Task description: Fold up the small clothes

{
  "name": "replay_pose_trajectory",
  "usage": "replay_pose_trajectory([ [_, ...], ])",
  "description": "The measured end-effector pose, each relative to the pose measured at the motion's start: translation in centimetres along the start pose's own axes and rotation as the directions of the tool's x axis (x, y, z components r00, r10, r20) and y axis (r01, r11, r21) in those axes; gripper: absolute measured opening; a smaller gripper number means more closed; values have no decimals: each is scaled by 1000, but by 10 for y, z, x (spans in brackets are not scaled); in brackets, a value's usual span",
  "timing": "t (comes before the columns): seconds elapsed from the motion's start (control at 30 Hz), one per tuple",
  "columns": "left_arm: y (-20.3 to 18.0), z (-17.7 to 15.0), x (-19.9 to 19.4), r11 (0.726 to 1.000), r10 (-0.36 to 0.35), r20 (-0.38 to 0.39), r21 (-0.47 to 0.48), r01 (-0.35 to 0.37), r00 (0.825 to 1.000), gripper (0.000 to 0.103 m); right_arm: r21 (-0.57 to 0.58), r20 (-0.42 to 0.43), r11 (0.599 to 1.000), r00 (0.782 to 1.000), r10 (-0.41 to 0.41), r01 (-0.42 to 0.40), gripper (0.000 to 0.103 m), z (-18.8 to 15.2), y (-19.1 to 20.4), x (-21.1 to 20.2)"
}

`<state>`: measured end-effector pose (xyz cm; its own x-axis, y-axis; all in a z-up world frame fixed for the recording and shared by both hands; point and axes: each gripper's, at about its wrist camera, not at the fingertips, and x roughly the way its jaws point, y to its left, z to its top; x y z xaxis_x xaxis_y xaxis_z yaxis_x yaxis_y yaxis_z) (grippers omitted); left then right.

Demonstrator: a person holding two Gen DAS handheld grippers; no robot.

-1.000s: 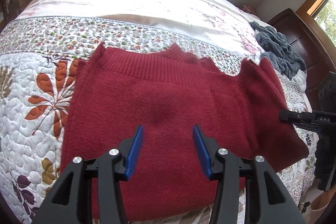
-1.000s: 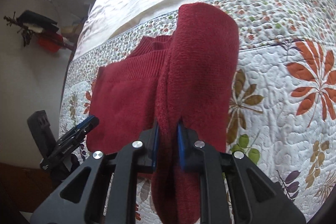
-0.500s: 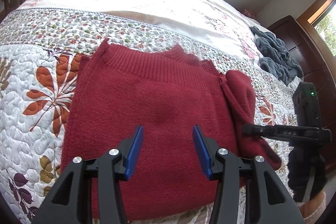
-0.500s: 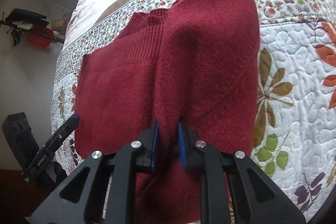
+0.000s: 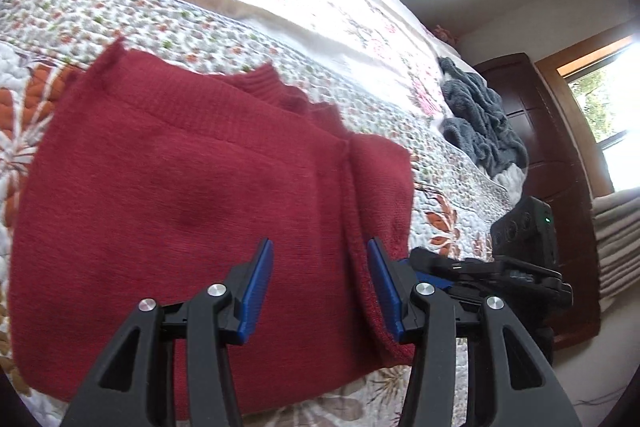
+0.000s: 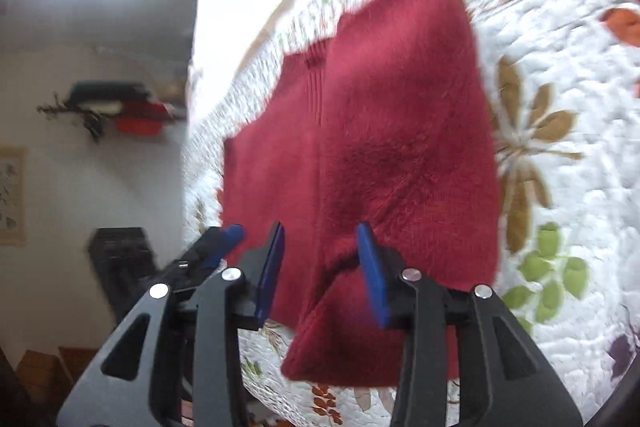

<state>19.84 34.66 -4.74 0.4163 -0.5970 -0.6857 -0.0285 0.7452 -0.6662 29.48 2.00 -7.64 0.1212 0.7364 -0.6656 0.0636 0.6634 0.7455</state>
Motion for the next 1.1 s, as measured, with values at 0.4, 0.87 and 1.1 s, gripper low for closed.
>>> replay_pose_trajectory([
  [0.4,-21,2,71,988,-133,-95,-91,124,987,53,9,38,996,995,-94,93,38,-20,-49,-19],
  [0.87,-41,7,126,997,-59,-170,-49,52,984,50,-60,53,986,987,-153,157,46,-29,-47,6],
  [1.1,-55,2,120,999,-31,-106,-22,29,994,16,-48,69,993,992,-108,112,46,-37,-51,-2],
])
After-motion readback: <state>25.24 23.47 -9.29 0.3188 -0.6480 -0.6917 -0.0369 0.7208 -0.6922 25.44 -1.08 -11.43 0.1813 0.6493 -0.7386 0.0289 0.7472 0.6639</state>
